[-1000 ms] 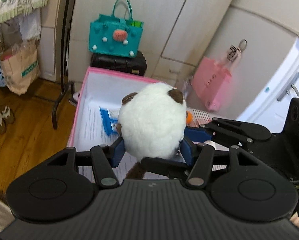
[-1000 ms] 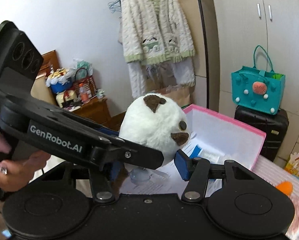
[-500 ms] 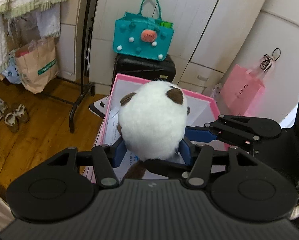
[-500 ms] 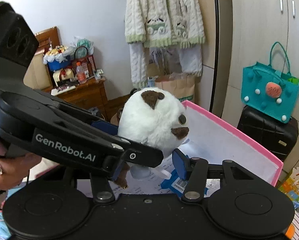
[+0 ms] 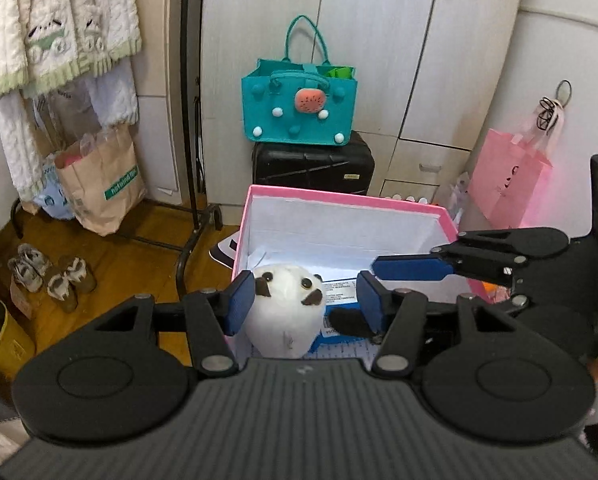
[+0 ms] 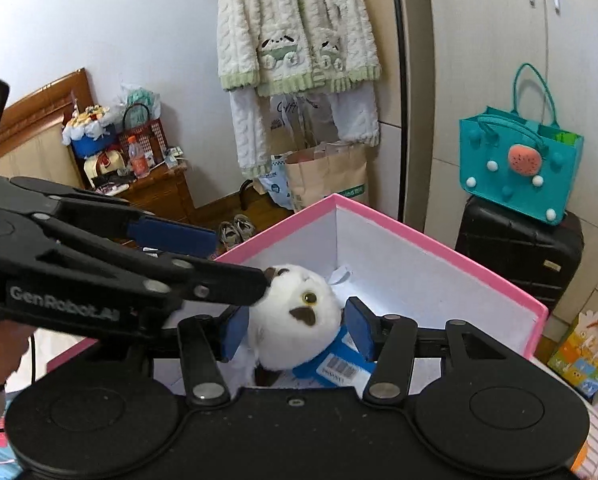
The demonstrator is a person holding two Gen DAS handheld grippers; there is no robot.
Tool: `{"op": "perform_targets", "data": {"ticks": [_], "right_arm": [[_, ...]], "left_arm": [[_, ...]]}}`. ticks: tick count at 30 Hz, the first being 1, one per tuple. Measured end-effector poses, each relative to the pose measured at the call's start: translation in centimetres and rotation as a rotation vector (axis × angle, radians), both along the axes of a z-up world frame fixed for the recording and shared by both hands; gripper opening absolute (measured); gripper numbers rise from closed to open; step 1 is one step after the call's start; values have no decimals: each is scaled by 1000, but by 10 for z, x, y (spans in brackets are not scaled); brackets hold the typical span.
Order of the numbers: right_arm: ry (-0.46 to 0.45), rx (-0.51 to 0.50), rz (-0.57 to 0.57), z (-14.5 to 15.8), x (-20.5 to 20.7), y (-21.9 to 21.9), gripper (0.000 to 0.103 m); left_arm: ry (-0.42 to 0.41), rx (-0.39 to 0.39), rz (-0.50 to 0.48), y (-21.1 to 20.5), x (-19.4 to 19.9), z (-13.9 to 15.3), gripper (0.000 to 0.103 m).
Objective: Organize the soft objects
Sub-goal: 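Lower the plush cat into the pink box and open the left gripper, then move both tools toward the floral cloth and pink fluffy puff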
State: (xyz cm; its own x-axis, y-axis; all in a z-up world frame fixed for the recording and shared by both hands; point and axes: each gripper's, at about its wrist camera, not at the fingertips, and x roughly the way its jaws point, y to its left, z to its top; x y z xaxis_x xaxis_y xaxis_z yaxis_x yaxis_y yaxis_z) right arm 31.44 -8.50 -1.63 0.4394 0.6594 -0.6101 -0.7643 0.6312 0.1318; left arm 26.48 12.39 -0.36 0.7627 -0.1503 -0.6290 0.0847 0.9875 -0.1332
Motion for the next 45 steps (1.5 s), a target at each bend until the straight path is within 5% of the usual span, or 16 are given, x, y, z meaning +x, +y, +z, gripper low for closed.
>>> {"op": "perform_targets", "data": {"ticks": [13,20,27,45], "right_arm": [[62,34,-118,54,-53,-85,59],[100,28,-197,68,-94,-138,59],[80,68,-224,76,-138,-188,59],[64,117,-303,46,-181,-276,62]], "left_arm": [[-98,82,-70,-25,-73,51,64],[-70,3,-241,-47,-122,64,72],[-86,18,-351,-75,-163,75,76],[-23,92,-620,-179,-192,38,78]]}}
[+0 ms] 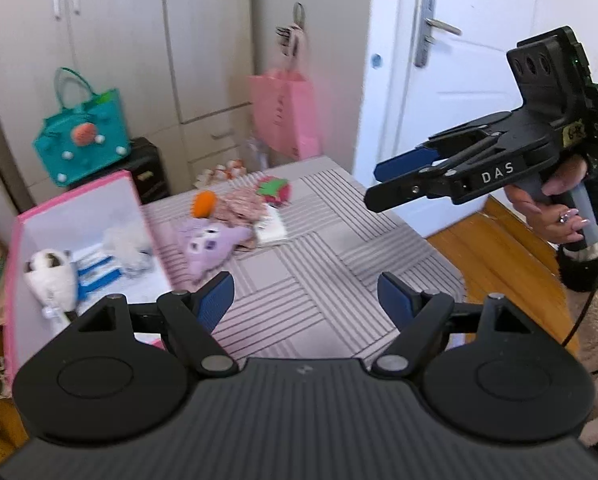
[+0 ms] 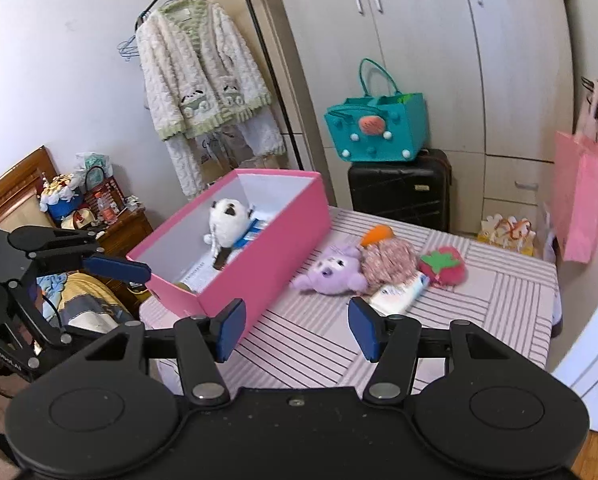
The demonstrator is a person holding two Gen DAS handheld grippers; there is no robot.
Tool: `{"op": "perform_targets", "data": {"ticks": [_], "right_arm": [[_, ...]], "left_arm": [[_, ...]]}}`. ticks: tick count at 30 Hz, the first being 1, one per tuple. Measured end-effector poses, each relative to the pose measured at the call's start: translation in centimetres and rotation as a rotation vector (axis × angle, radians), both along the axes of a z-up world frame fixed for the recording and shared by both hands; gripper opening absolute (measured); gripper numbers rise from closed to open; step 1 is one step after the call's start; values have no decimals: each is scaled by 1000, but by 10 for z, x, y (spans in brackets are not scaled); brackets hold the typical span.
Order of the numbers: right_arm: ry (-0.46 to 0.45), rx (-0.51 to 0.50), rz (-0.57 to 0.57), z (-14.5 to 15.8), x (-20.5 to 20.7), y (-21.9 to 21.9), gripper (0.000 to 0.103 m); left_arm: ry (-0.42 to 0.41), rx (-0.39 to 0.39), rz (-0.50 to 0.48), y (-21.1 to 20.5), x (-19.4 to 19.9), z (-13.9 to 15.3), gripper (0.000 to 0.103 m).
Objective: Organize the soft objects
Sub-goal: 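Move both tools toward the floral cloth and pink fluffy puff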
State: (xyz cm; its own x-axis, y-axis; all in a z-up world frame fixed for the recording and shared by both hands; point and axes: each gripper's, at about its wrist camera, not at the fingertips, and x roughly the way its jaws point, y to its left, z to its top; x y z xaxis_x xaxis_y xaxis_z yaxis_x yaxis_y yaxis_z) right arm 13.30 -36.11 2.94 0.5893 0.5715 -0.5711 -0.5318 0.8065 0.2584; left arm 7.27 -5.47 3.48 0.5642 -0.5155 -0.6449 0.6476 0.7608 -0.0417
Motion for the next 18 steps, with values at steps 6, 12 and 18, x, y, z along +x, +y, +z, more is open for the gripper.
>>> {"op": "perform_targets", "data": {"ticks": [6,12,18], "right_arm": [[6,-25,-52,-20,13,-19,63],[7,-10,-81,-36,37,-38,63],[2,7,-80,-53,66,-47,63]], "left_arm": [[0,-6,6,-22,22,-19,78],[-26,-7,37,-40,52,-39,78],[-54,-6,96,-58,79,-56,76]]}}
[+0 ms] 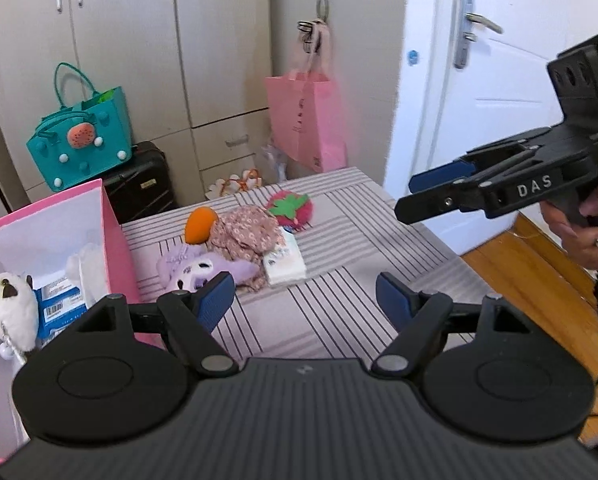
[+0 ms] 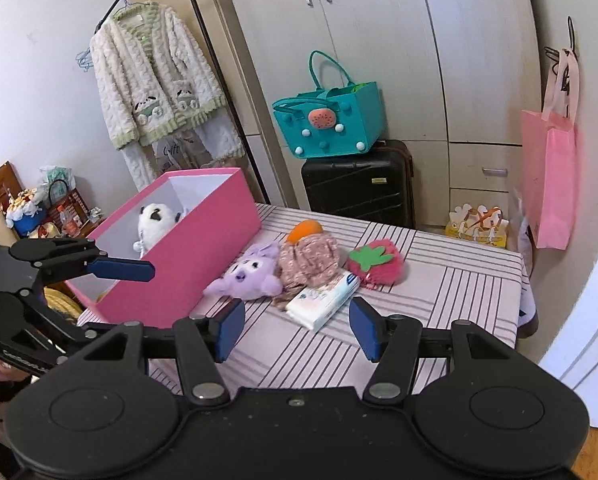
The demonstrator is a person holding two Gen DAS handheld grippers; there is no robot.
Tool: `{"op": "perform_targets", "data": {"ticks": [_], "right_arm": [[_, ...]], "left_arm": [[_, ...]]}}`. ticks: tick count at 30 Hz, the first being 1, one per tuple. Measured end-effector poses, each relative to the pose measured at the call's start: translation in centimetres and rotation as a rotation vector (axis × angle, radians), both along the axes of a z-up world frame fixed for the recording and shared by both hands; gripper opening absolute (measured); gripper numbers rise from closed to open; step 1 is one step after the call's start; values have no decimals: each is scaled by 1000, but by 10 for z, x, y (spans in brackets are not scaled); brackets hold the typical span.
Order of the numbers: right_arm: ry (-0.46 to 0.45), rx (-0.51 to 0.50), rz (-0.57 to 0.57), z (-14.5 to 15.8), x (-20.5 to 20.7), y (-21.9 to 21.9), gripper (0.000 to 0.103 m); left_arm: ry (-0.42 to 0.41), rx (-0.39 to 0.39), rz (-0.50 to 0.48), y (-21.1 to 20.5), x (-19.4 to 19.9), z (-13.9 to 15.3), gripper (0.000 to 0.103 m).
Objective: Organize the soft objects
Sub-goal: 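Move both tools toward the floral cloth and pink fluffy puff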
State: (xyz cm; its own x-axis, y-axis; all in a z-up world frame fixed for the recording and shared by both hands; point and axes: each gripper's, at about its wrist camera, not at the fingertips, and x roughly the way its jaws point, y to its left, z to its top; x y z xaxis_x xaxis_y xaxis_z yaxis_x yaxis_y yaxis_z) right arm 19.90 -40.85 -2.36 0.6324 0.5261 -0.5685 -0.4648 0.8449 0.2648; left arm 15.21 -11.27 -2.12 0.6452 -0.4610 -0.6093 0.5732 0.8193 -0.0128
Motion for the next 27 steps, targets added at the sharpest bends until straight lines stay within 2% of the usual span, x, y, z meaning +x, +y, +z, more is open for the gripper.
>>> {"op": "perform_targets", "data": {"ticks": [3,6,9,12,16,18,21,25,27], "right_arm": [[-52,11,-23,-11,14,-3,63],[-96,6,-34,-22,31,-4,63],[-109,-23,-61,-31,52,-2,63],[-135,-72,-69,-36,69,3,63],[-143,-95,-83,-41,94,4,63],[-147,-121,-86,-44,104,8,63],[-143,-120,-54,-48,116,11,63],[-112,-136,-17,-60,132,20,62],[-96,-151,-12,-67,140,24,56]], "left_arm": [[-9,-16,47,-8,14,-11,75],[-3,-66,112,-19,31,-25,74],[3,-98,151,-31,49,-37,68],[-18,-82,198,-44,68,-48,61],[-54,-45,325,-52,98,-57,55],[-41,-15,368,-52,114,-60,55],[-29,-24,413,-48,130,-64,53],[36,-52,405,-48,143,-71,53],[55,-64,410,-48,146,-76,51]]}}
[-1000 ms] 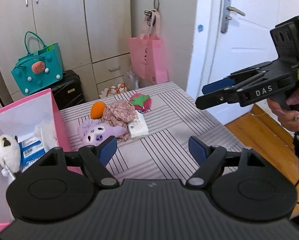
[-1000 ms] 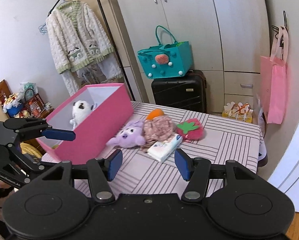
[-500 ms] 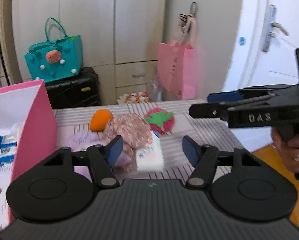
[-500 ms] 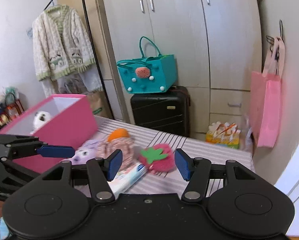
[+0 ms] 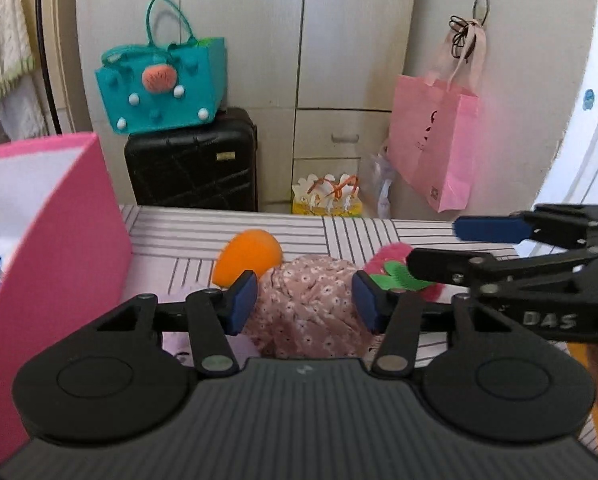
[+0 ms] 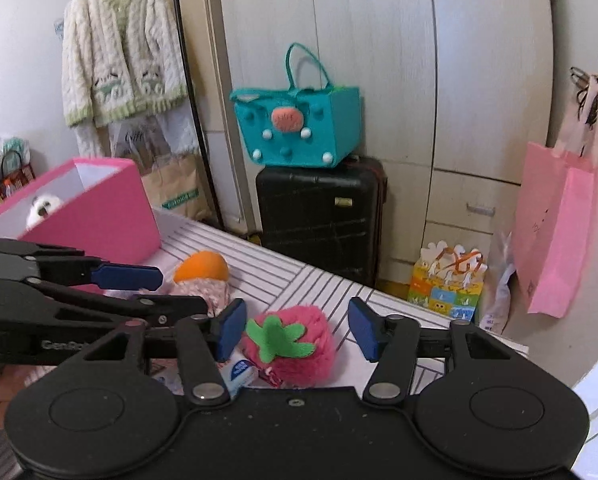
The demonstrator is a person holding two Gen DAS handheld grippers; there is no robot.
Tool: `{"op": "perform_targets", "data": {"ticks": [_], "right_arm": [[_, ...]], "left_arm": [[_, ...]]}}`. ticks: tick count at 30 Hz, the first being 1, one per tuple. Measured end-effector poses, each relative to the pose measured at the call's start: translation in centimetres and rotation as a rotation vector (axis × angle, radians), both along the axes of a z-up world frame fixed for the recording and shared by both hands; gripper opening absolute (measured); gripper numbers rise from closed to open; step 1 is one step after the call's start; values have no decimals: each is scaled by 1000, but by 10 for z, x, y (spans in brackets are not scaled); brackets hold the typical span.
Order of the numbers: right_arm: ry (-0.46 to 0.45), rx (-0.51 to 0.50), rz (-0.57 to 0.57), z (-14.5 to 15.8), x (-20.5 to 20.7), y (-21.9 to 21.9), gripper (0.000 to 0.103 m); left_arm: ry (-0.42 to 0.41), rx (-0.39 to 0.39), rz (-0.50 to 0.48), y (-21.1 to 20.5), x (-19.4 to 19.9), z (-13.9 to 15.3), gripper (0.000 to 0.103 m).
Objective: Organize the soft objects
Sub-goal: 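Move both tools toward the floral cloth and pink fluffy puff, then grasp the floral pink cloth with the left gripper while the right gripper grasps the pink fluffy puff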
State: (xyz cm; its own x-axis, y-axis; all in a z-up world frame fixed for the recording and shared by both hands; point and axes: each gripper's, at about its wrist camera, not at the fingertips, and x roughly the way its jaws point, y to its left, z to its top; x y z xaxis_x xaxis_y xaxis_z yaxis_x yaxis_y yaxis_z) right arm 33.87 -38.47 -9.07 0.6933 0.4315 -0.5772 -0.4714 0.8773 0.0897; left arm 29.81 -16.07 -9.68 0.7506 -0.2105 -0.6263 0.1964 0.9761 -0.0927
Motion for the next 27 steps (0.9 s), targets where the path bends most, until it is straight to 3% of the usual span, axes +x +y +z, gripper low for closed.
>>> {"op": "perform_targets", "data": {"ticks": [3,7,14,15,16,19,21,23,27], "right_arm": [[34,10,-3,-10,9,0,50],[90,58,9,-23,17,-3,50],[171,152,24,-38,23,-12,53],[181,160,31,-40,22,-13,49],[190,172,39,-42,21,-14,38],[181,189,10,-43,16,-18,35],[157,182,-8,-42,10,-20,35],[151,177,-17,-42,7,-23,35],[135,169,-39,-41,-2,-27,35]], "left_arm": [[0,10,26,1,7,-10,51],[63,-28,5,1,11,-17,48],[75,-33,11,1,10,-22,49],[79,-36,9,1,9,-23,50],[87,-40,4,1,10,-24,51],[97,-54,-2,2,13,-23,51],[94,-59,-10,3,13,-23,47],[95,-81,-29,4,12,-23,32],[103,-139,-38,8,8,-20,19]]}}
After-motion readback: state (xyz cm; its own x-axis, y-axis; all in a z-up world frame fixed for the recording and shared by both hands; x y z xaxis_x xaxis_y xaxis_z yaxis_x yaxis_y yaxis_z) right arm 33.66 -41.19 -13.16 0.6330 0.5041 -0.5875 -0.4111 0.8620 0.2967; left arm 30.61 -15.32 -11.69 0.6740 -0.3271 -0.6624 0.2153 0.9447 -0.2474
